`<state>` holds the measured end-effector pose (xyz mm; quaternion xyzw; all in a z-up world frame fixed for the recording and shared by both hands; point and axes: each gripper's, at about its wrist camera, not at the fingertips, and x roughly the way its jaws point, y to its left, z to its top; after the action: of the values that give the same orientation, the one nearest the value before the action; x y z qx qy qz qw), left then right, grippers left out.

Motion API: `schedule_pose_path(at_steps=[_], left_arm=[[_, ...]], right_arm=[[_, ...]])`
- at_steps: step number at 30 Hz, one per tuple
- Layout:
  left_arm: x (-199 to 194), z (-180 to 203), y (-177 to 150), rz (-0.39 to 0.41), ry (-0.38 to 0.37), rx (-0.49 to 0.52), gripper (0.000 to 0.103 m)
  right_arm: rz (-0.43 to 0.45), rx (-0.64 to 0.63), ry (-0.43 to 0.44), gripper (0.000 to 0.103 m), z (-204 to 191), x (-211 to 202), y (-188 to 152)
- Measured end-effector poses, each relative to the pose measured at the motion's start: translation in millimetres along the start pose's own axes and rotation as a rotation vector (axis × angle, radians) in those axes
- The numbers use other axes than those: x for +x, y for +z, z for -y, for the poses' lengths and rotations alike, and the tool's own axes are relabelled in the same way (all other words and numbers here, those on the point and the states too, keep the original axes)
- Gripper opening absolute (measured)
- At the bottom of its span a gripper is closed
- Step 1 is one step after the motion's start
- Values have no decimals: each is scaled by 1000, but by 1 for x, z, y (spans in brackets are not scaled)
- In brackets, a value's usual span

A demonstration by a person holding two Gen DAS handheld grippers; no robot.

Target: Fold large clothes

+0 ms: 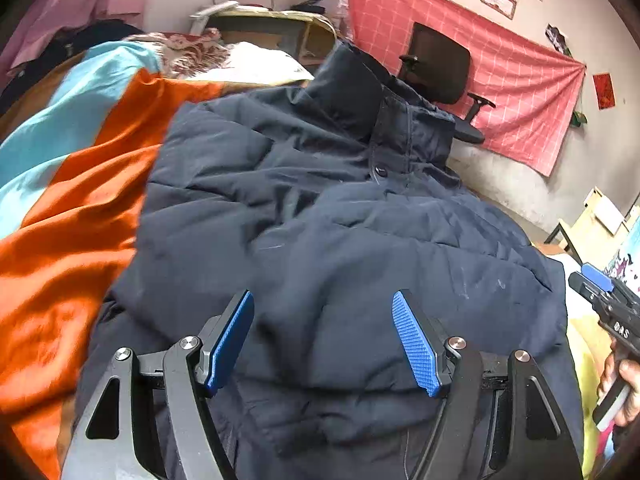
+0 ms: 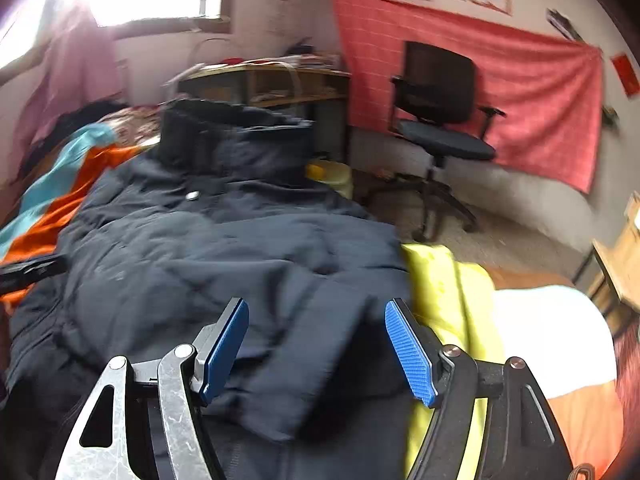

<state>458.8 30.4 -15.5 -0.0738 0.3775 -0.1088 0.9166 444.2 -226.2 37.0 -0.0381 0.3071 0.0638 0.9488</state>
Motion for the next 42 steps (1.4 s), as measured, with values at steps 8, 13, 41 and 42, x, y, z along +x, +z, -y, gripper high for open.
schedule_pose_path(at_steps=[8,13,41,42], left_arm=[[-6,10,-44,-44,-157,144,66],[29,-6,-52,-180,-55,87,66],[-37,-27,23,-441,22,110,67],[-38,-26,38,-424,35,106,67]], right_arm=[[-90,-131,124,54,-44,24,-21],[-152,-50,135,54,-32,48,-40],[-462,103,177,90,-45,-10,29],[-465,107,179,90,-44,-9,32]])
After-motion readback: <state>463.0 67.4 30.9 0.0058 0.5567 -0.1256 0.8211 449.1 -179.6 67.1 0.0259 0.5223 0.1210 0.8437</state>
